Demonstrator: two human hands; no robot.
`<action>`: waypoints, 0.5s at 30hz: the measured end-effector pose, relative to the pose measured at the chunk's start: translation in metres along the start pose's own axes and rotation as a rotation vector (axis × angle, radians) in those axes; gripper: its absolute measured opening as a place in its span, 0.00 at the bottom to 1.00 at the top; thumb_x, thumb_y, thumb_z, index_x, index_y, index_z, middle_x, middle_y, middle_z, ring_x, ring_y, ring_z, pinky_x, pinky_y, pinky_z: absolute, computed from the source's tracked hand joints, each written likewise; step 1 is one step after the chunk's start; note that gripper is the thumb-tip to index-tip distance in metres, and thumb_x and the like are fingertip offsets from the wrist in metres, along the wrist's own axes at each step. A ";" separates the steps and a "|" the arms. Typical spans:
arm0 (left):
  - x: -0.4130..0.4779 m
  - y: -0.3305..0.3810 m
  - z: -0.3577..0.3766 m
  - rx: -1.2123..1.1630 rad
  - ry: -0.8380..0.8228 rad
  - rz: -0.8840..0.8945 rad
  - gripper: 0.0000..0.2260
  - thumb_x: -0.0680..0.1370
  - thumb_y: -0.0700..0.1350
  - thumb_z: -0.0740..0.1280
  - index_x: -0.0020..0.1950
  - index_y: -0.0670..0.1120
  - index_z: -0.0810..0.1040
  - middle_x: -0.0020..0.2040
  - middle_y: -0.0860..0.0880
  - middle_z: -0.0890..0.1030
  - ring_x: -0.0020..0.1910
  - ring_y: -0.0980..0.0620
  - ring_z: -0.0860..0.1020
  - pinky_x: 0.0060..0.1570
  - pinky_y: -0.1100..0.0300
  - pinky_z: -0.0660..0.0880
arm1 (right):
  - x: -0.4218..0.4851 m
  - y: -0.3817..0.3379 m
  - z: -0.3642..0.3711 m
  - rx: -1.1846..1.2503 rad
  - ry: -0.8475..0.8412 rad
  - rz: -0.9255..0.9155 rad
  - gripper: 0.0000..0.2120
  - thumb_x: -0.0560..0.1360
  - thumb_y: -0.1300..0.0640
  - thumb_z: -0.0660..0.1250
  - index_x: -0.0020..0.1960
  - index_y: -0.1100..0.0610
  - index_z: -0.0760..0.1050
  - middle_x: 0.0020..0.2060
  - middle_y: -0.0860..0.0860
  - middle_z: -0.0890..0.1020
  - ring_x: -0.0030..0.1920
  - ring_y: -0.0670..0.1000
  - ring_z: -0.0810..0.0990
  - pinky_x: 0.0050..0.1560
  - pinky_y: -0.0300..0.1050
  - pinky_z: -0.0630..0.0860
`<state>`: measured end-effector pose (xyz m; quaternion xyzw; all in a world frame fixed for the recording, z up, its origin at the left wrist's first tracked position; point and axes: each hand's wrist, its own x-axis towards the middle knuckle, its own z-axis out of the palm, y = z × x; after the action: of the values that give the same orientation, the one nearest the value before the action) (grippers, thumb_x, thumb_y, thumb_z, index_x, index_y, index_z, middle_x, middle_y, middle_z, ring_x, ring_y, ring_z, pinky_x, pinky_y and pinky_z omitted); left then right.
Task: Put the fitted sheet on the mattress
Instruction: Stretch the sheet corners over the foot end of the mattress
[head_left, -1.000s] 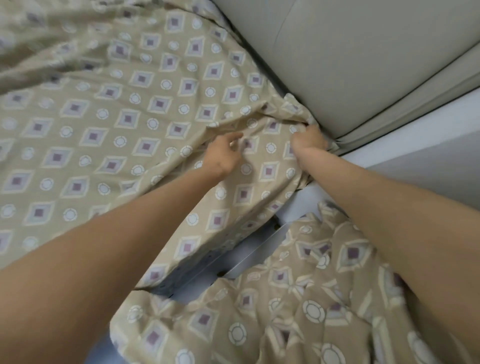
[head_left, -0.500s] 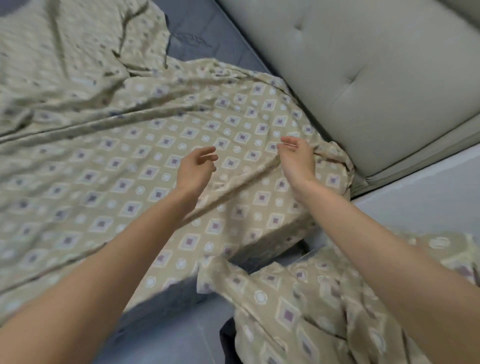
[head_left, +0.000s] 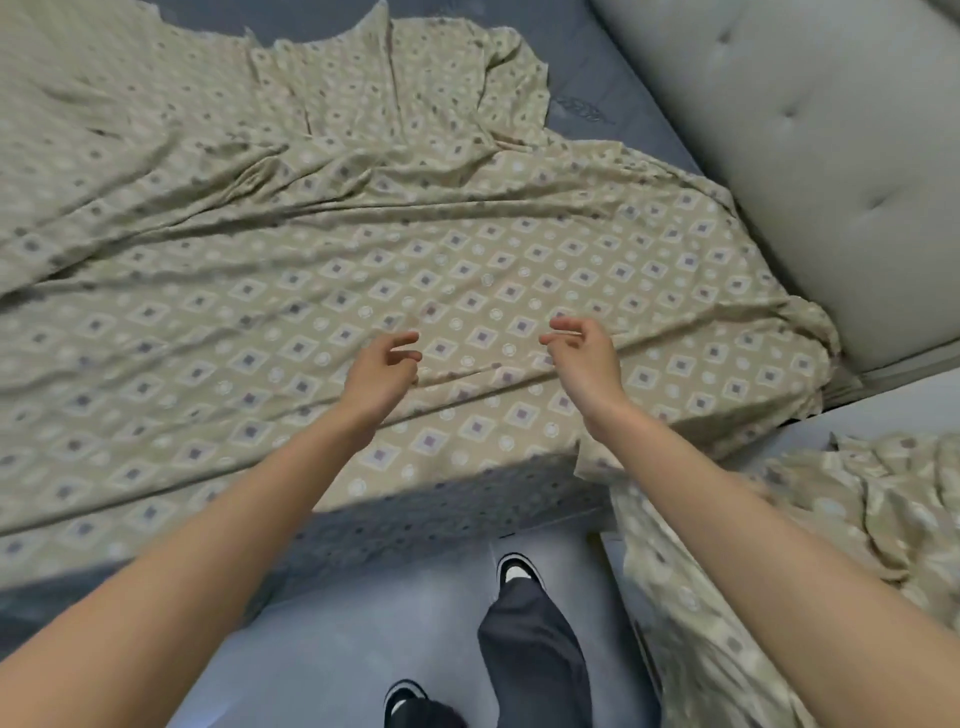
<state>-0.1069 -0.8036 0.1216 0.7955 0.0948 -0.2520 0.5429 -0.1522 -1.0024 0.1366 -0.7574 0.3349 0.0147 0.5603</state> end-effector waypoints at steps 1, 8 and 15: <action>-0.002 -0.006 -0.004 0.002 0.002 -0.013 0.18 0.80 0.38 0.57 0.69 0.49 0.71 0.61 0.48 0.77 0.54 0.49 0.78 0.55 0.55 0.72 | -0.003 0.004 0.004 -0.021 -0.016 0.011 0.10 0.79 0.60 0.57 0.59 0.52 0.71 0.57 0.50 0.78 0.53 0.48 0.76 0.46 0.39 0.70; 0.014 -0.083 -0.041 0.018 0.002 -0.162 0.20 0.79 0.43 0.61 0.72 0.51 0.67 0.53 0.47 0.78 0.50 0.48 0.79 0.50 0.56 0.74 | 0.006 0.046 0.075 -0.310 -0.161 0.007 0.13 0.80 0.59 0.58 0.63 0.52 0.71 0.42 0.48 0.76 0.34 0.45 0.73 0.32 0.39 0.69; 0.064 -0.135 -0.003 0.154 -0.101 -0.207 0.31 0.78 0.41 0.62 0.76 0.57 0.51 0.43 0.46 0.82 0.34 0.47 0.81 0.41 0.52 0.80 | 0.066 0.102 0.106 -0.648 -0.343 0.007 0.27 0.77 0.64 0.54 0.71 0.42 0.61 0.31 0.52 0.75 0.30 0.53 0.73 0.32 0.46 0.68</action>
<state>-0.1086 -0.7561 -0.0198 0.8070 0.1297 -0.3528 0.4555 -0.1169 -0.9594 -0.0147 -0.8810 0.2165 0.2487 0.3393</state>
